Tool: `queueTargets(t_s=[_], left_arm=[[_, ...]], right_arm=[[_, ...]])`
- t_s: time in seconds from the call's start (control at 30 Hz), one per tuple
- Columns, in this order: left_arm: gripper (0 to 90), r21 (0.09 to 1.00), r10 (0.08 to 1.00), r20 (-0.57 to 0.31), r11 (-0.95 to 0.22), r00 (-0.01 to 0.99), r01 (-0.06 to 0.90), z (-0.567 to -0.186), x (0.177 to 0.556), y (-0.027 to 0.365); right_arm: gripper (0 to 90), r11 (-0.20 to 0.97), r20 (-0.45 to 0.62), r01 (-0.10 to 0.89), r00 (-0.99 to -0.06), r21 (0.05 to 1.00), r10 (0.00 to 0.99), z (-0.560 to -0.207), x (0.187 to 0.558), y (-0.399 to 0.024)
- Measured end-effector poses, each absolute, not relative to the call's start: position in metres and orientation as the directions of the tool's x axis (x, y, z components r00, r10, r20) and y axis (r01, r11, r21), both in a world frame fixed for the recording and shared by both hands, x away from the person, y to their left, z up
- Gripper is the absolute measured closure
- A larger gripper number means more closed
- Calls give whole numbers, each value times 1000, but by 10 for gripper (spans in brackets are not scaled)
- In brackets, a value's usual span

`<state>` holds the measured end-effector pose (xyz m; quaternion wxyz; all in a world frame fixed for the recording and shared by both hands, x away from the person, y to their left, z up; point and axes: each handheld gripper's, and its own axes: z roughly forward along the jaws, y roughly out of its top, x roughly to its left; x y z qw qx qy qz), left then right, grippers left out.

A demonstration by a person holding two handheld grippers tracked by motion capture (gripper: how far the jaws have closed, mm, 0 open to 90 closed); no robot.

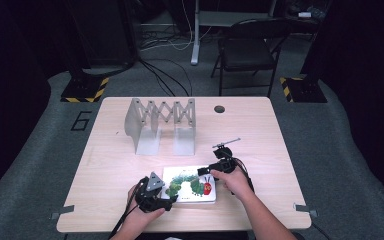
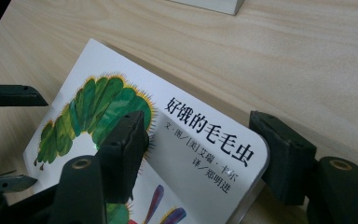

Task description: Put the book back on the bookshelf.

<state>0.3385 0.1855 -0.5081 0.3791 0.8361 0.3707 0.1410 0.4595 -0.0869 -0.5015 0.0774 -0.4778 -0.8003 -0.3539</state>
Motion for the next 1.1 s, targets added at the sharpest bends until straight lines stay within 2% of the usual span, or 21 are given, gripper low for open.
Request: queueTargets(t_s=[0.2, 0.23, 0.53, 1.1], left_arm=[[145, 724, 742, -90, -409, 664, 555, -512, 346, 188], [143, 714, 746, -128, -388, 653, 583, -514, 350, 189], [60, 713, 755, -230, -299, 615, 634, -523, 356, 194], [48, 759, 720, -239, -280, 651, 588, -530, 355, 193]], right_arm=[[372, 292, 462, 819, -531, 494, 710, -502, 459, -87], [373, 293, 460, 817, -534, 496, 710, -502, 459, -87], [373, 293, 453, 813, -537, 504, 711, -502, 459, -87], [376, 294, 448, 809, -541, 509, 712, -502, 459, -87]])
